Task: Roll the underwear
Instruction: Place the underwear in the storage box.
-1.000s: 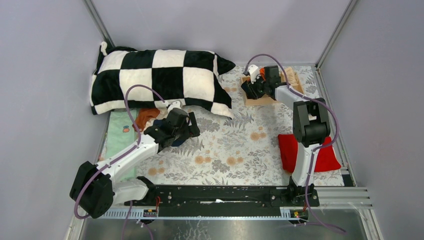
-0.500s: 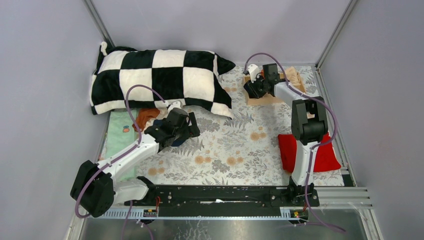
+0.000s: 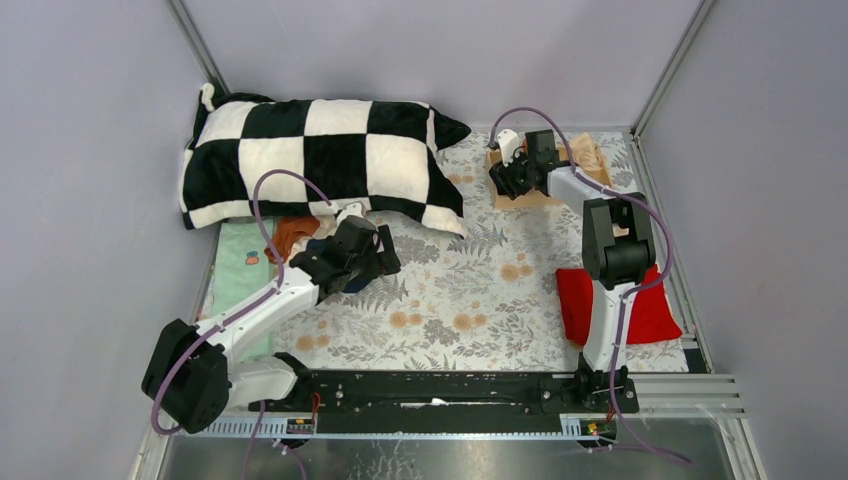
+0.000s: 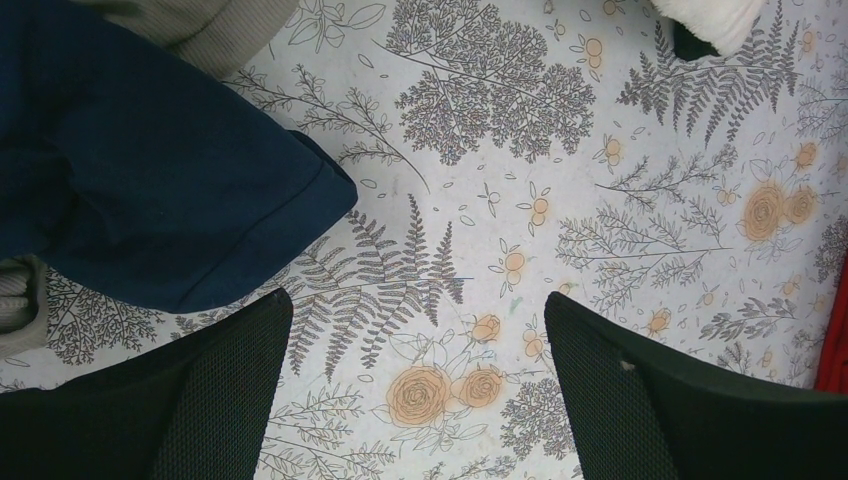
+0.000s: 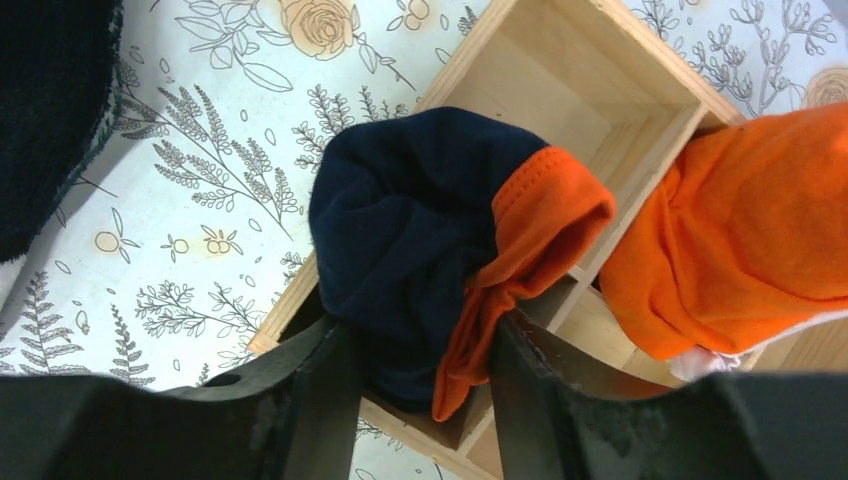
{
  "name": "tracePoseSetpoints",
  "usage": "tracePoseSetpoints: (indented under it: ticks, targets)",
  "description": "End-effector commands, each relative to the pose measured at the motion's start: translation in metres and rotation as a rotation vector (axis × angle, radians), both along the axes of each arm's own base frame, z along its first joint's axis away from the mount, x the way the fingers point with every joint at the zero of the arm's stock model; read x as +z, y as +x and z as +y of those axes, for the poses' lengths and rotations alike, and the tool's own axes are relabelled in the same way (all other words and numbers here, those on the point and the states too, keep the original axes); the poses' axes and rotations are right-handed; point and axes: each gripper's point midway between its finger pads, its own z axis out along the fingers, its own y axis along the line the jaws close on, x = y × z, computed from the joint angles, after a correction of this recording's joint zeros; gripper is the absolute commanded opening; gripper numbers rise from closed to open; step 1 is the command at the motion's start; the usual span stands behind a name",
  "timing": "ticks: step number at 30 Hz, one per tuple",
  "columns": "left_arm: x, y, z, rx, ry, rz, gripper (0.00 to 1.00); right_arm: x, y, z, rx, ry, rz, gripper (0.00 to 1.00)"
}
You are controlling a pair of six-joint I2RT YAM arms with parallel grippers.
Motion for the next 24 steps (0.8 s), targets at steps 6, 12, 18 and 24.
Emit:
tracePoseSetpoints:
  ticks: [6, 12, 18, 24]
  targets:
    - [0.008, 0.008, 0.002, 0.000, 0.007, -0.028, 0.99, 0.036, -0.002, 0.000, -0.053, 0.060, -0.025, 0.71]
    - [0.010, 0.009, 0.003, 0.003, 0.008, -0.031, 0.99, 0.055, -0.004, 0.001, -0.043, 0.073, -0.058, 0.73]
    - [0.010, 0.010, 0.004, 0.004, 0.010, -0.029, 0.99, 0.081, -0.001, -0.003, -0.056, 0.061, -0.119, 0.80]
    - [0.014, 0.011, 0.006, 0.016, 0.016, -0.033, 0.99, 0.121, 0.000, -0.006, -0.098, 0.099, -0.208, 0.83]
